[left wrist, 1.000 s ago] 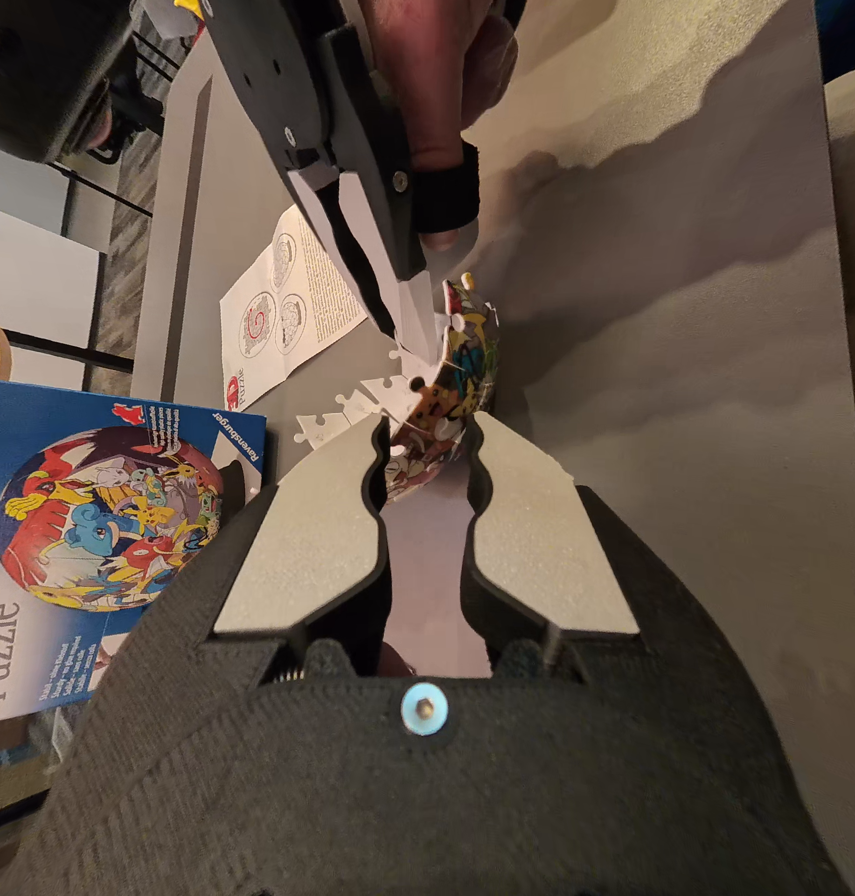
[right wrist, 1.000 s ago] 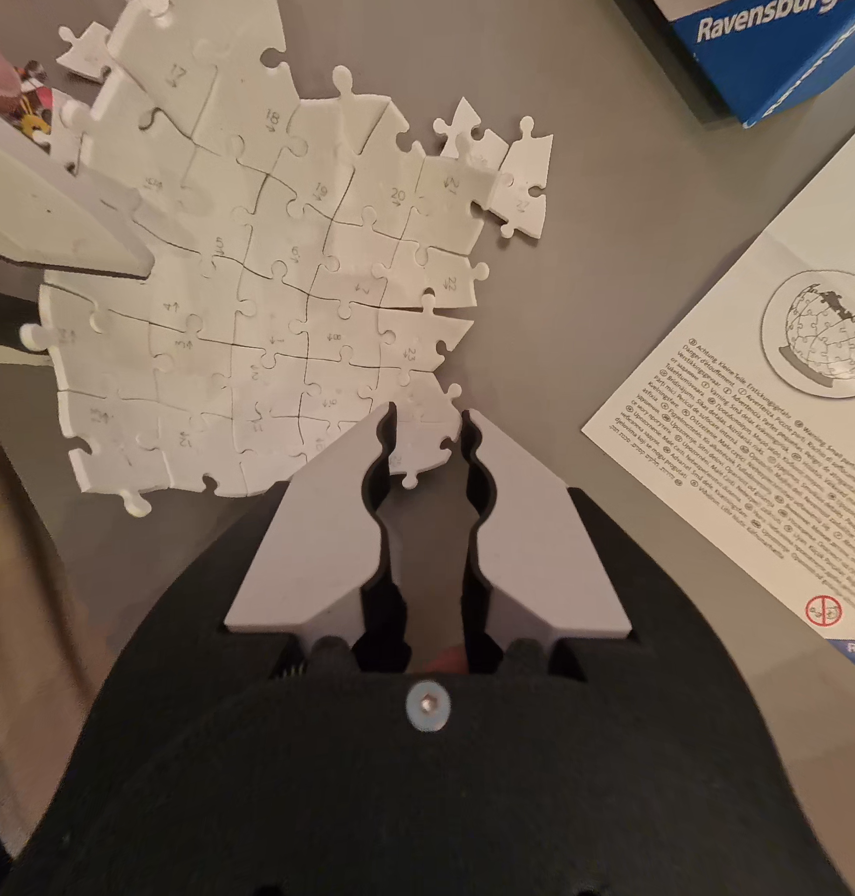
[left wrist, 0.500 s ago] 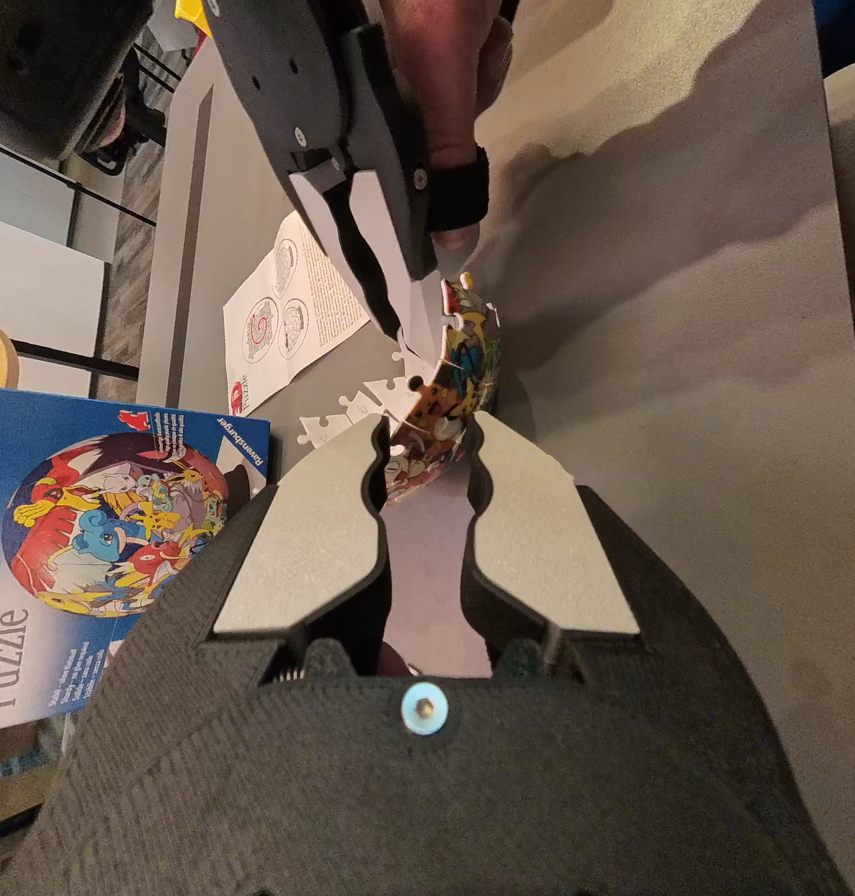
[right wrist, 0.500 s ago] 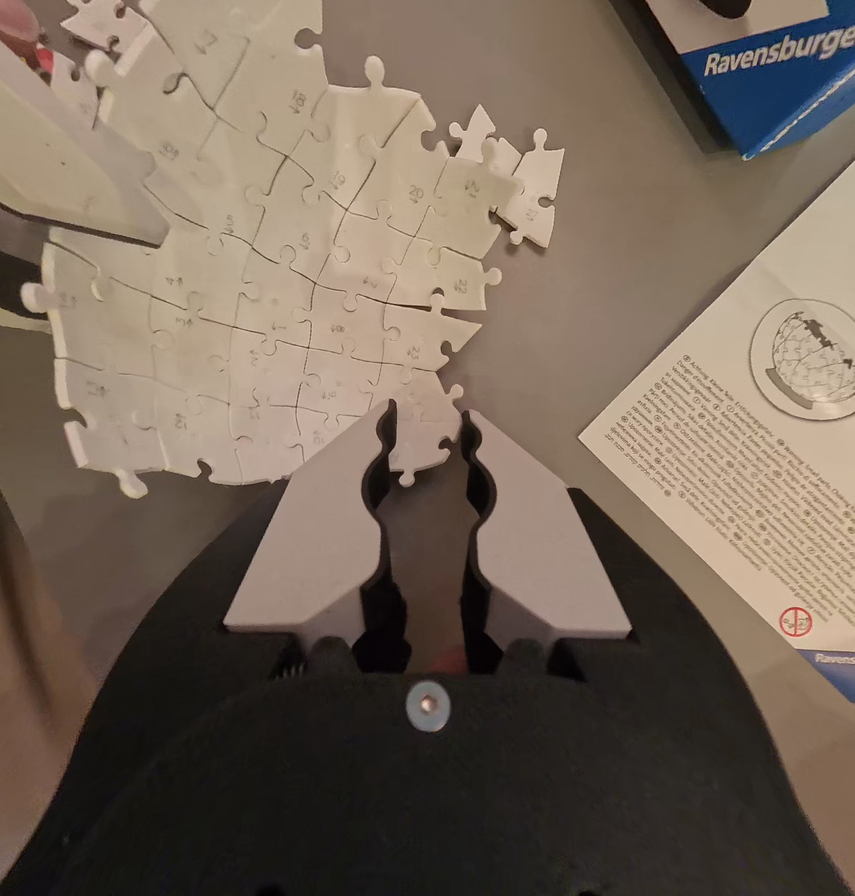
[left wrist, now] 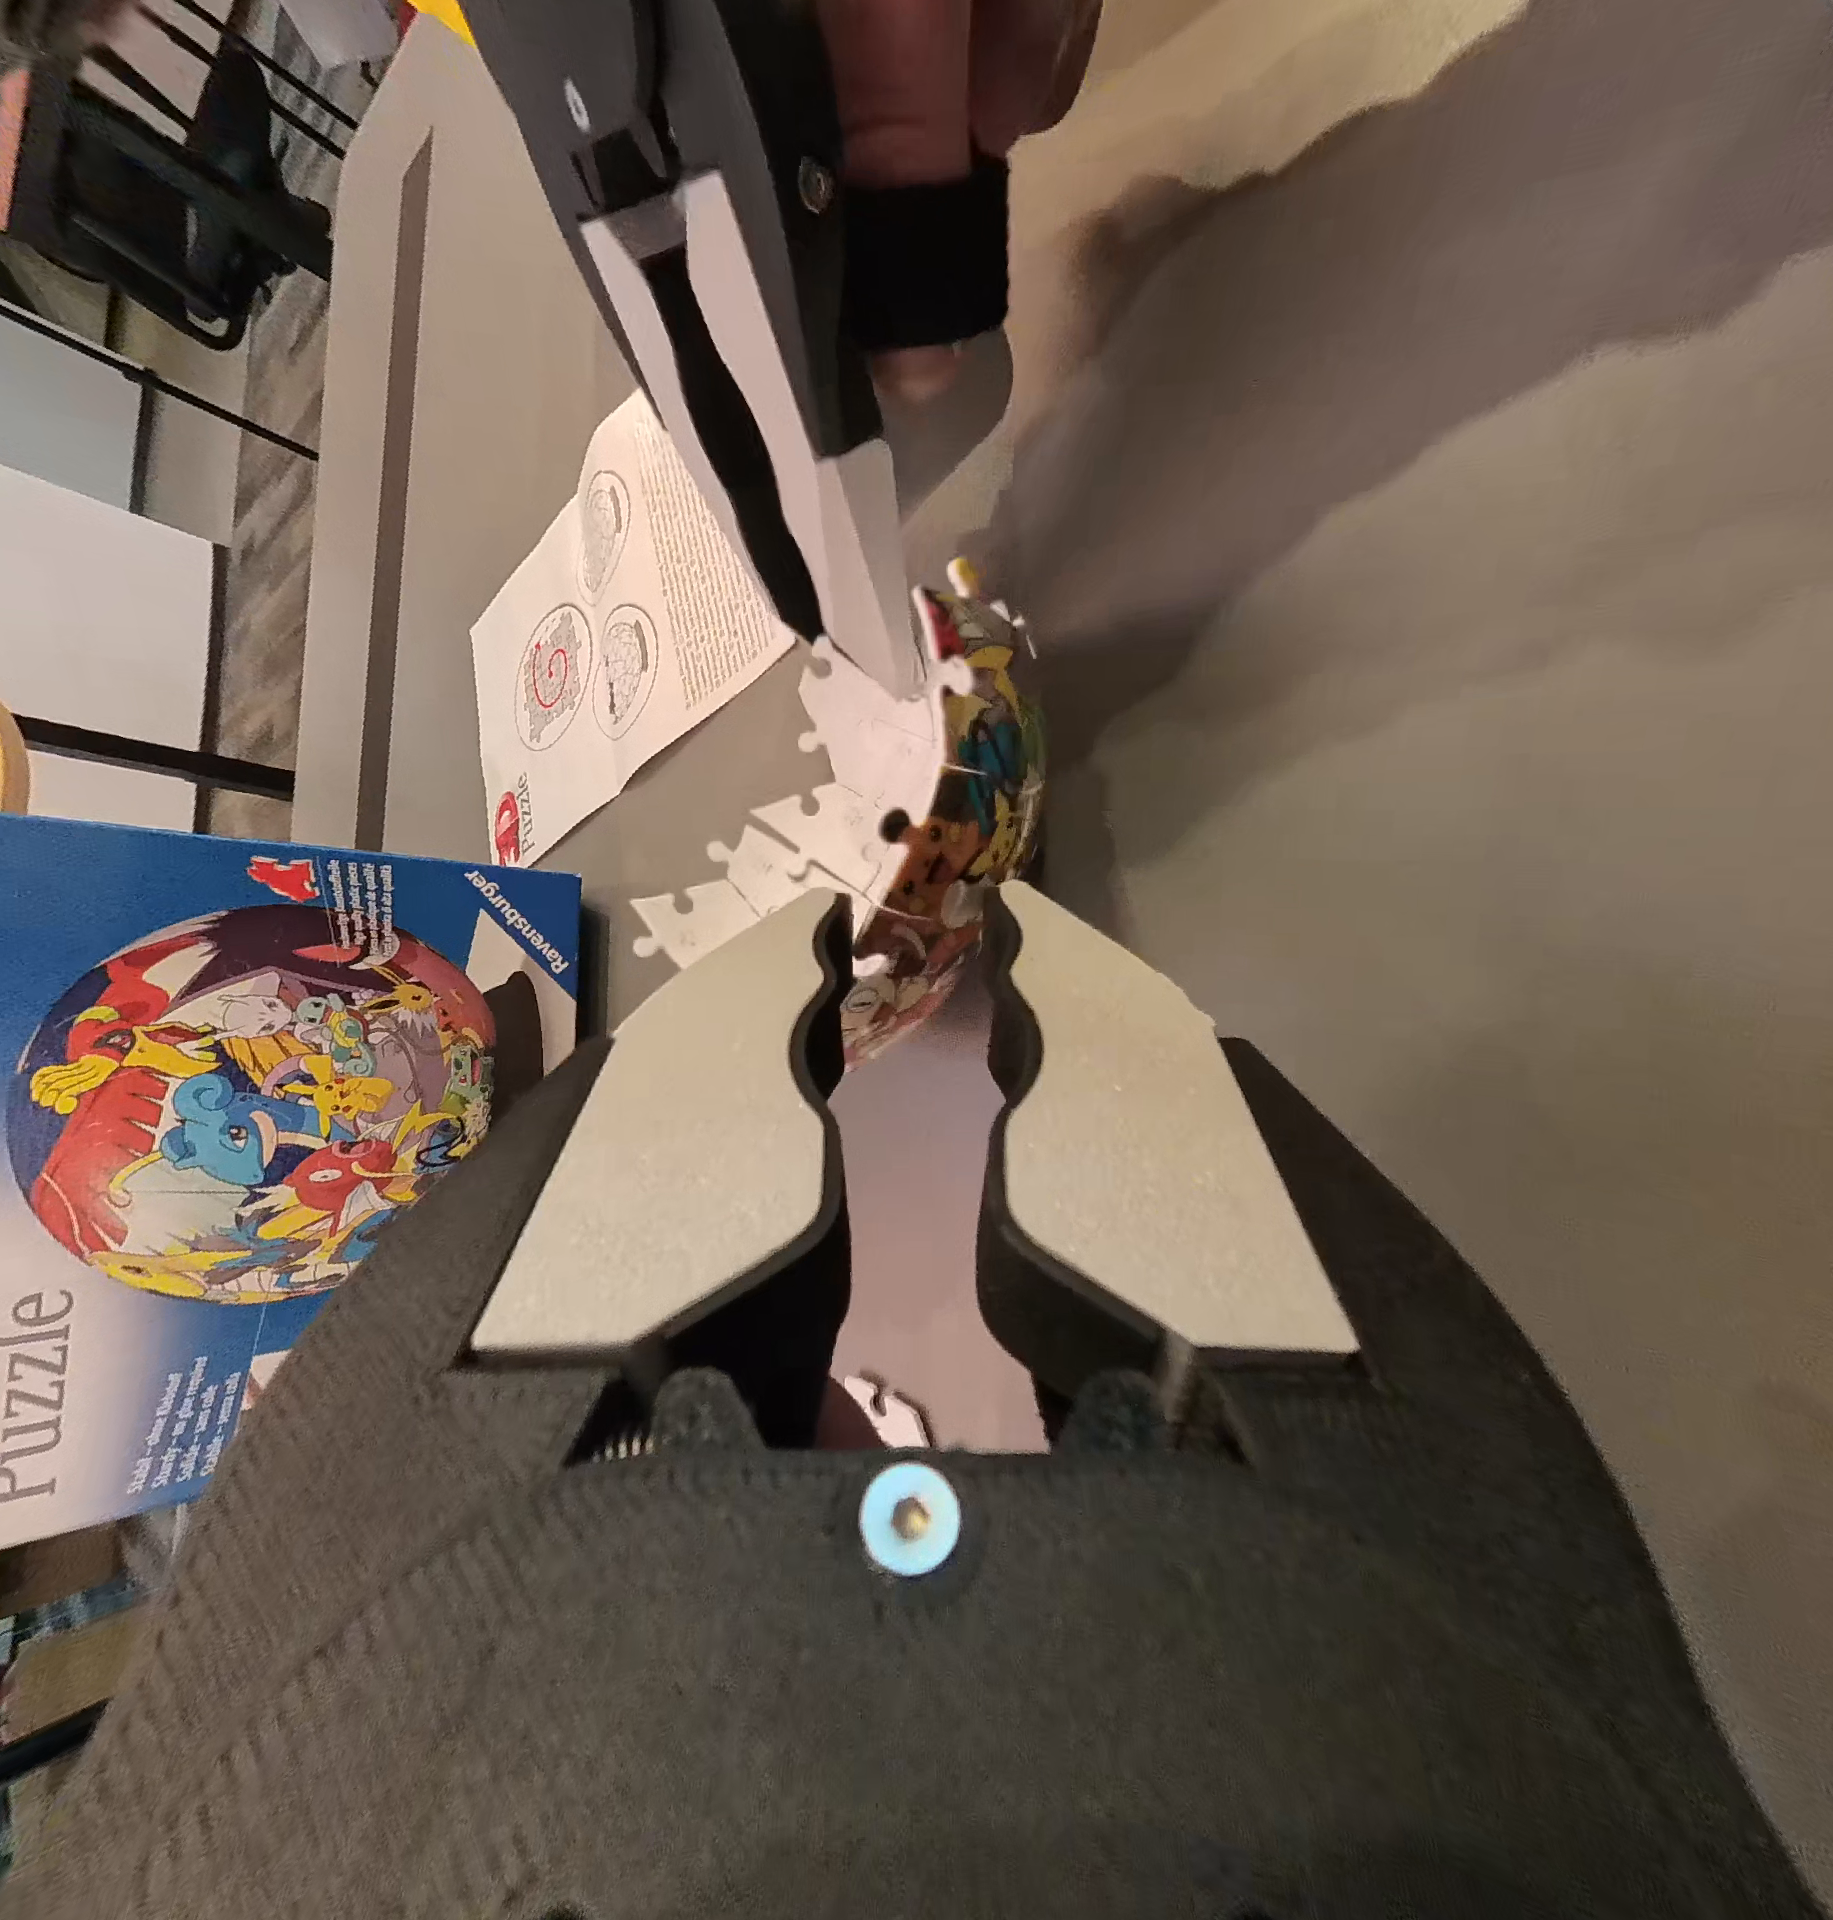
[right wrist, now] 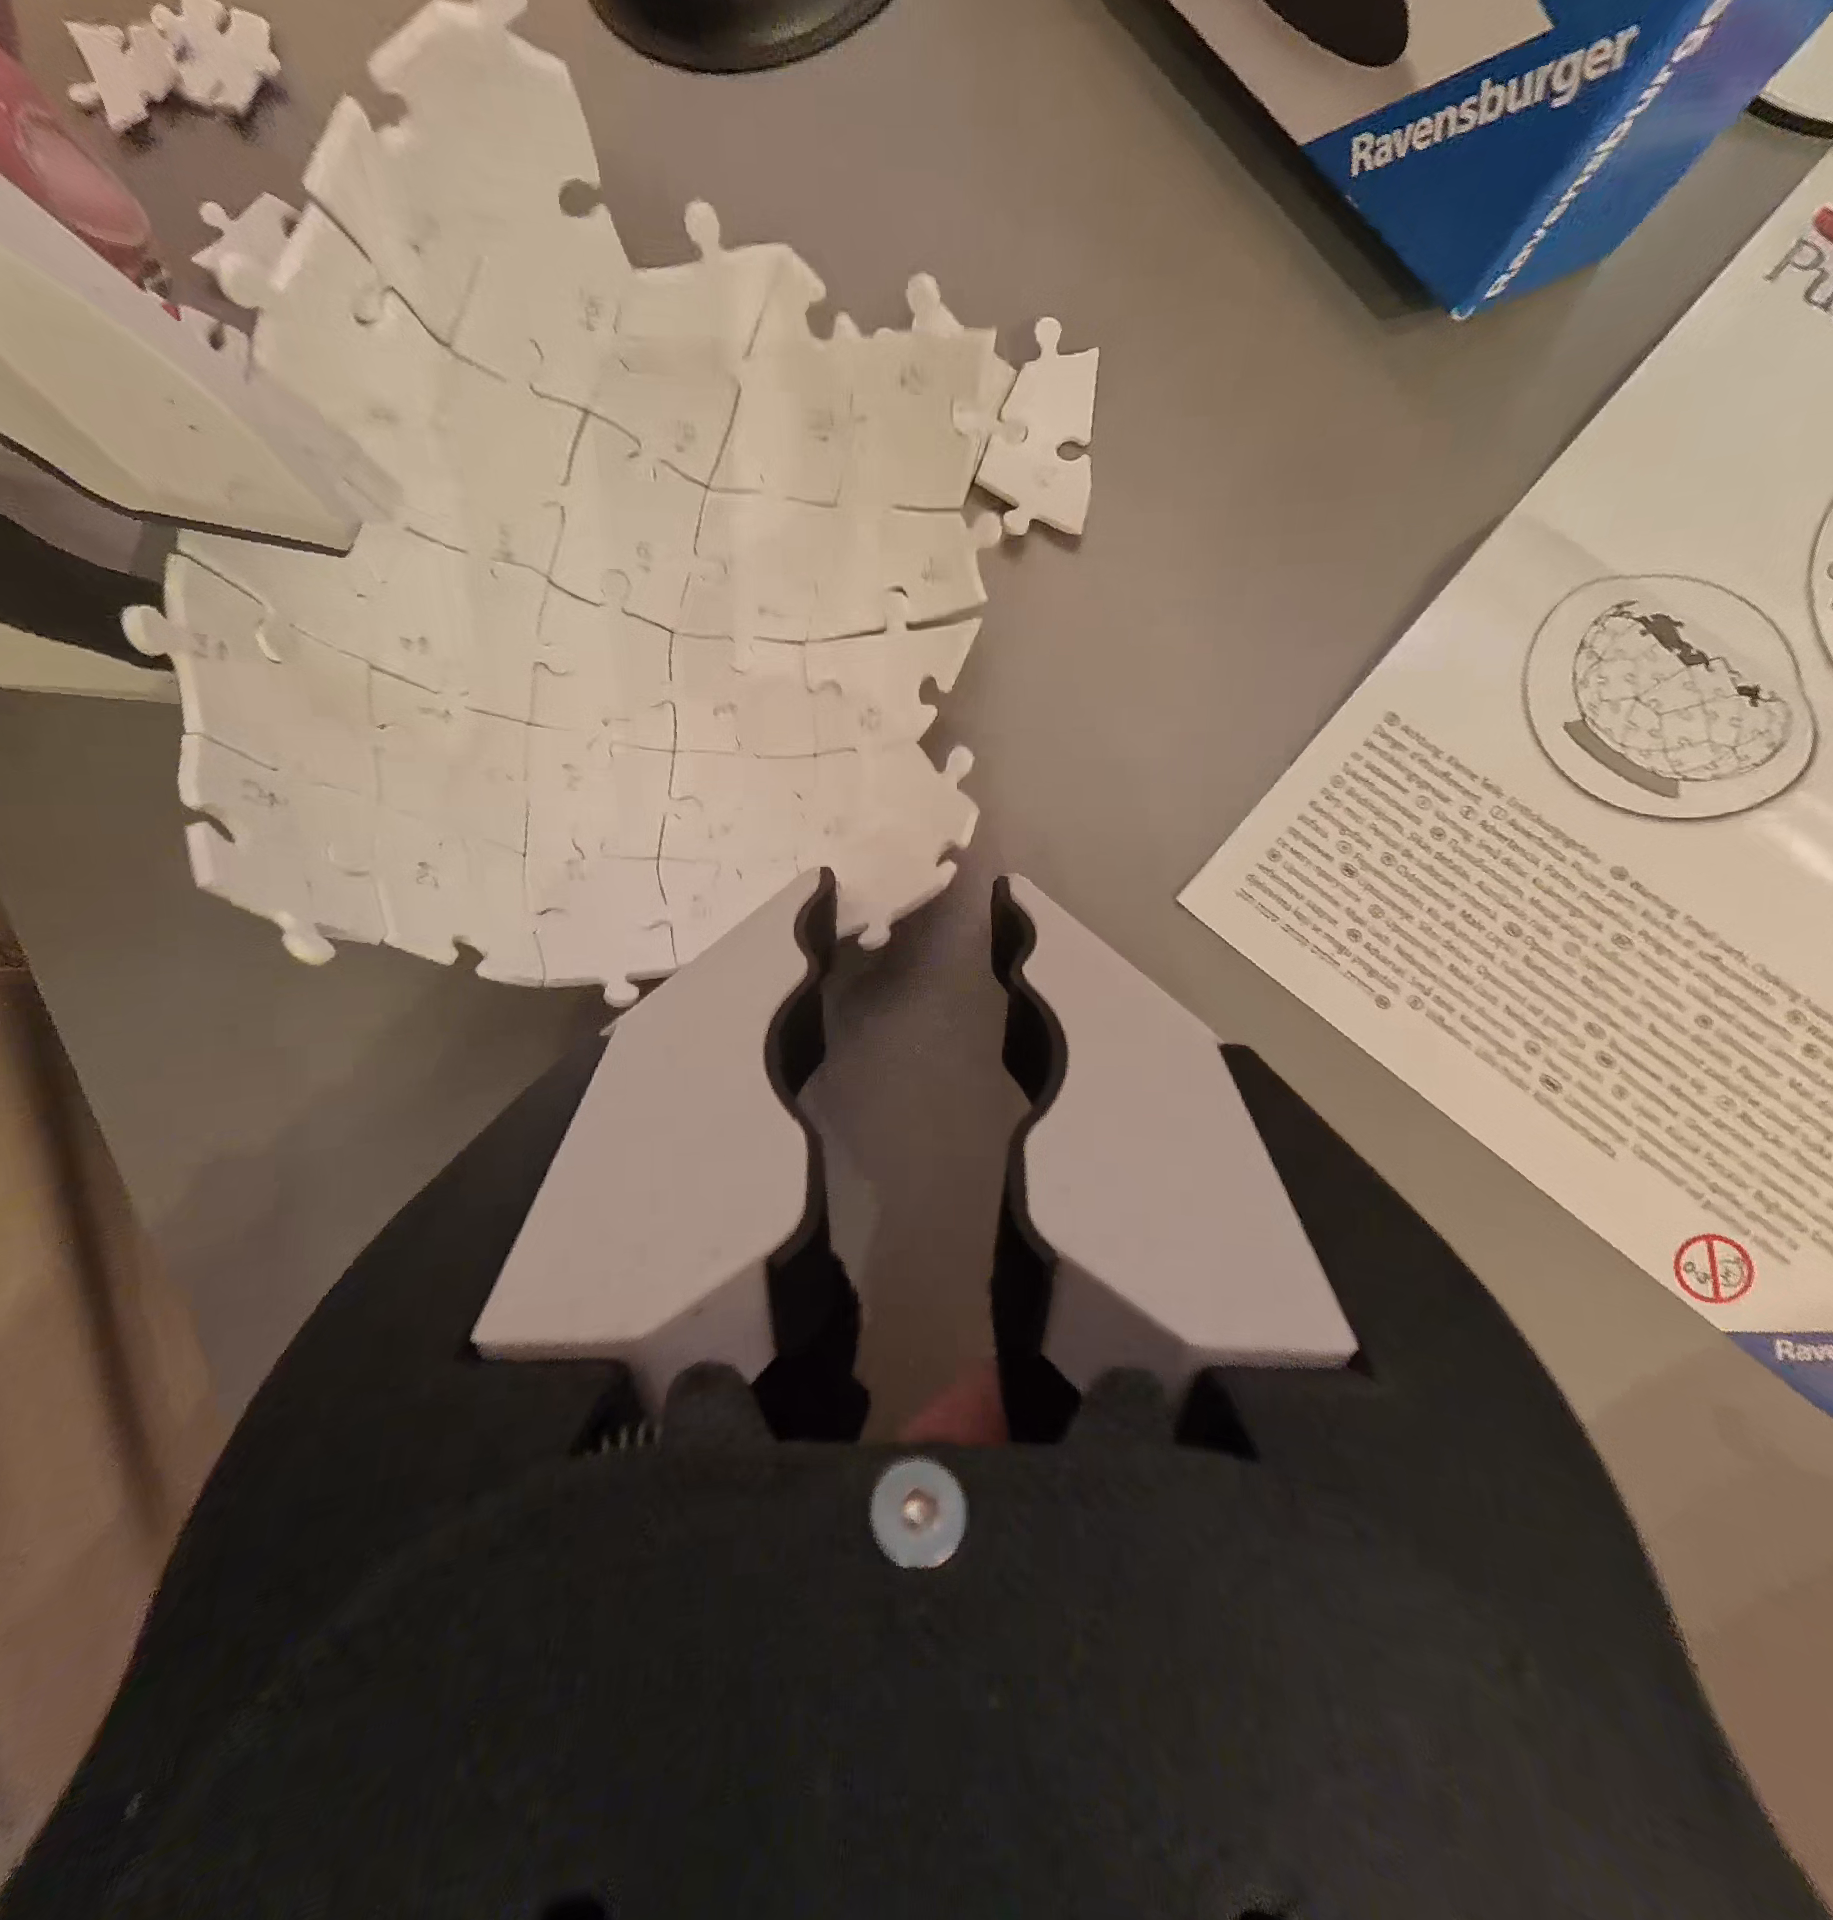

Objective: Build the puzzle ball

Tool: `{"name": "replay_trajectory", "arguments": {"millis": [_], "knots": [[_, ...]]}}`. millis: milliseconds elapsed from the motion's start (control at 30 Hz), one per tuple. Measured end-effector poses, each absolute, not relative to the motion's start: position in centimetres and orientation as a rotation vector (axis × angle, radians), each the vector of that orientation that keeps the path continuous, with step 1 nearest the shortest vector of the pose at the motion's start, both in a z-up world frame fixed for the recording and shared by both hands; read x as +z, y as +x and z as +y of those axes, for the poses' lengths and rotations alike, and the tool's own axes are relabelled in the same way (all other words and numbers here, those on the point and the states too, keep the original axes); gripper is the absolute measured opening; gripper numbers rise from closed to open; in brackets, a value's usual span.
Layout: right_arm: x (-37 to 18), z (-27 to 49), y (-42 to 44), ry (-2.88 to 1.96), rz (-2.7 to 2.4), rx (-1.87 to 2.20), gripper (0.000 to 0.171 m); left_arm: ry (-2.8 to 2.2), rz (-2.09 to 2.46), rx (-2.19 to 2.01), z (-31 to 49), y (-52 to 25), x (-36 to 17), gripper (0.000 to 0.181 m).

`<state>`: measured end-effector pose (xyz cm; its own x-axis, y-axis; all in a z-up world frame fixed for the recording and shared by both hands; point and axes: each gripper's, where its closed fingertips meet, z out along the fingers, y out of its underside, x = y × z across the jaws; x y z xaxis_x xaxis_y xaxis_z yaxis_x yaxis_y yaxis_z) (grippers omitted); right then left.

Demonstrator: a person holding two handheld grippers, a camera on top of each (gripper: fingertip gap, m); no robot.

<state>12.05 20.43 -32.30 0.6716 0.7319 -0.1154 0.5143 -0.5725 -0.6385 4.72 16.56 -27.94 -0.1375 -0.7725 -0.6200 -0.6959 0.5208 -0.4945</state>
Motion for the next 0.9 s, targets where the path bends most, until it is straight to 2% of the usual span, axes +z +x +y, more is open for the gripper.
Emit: {"name": "replay_trajectory", "arguments": {"millis": [433, 533, 600, 900], "knots": [[-30.5, 20.9, 12.8, -2.35, -0.732, 0.632, 0.027, -1.198, 1.869, -0.109, 16.0, 5.6, -28.1, 0.02], [-30.4, 21.1, 12.3, -2.375, -0.674, 0.695, 0.022, -1.188, 1.878, -0.104, 15.7, 5.8, -28.4, 0.02], [-30.7, 21.4, 12.0, -2.395, -0.636, 0.741, 0.011, -1.181, 1.887, -0.109, 15.4, 6.0, -28.7, 0.019], [-30.8, 22.7, 10.7, -2.388, -0.56, 0.836, 0.009, -1.178, 1.913, -0.105, 15.3, 6.1, -29.6, 0.02]]}}
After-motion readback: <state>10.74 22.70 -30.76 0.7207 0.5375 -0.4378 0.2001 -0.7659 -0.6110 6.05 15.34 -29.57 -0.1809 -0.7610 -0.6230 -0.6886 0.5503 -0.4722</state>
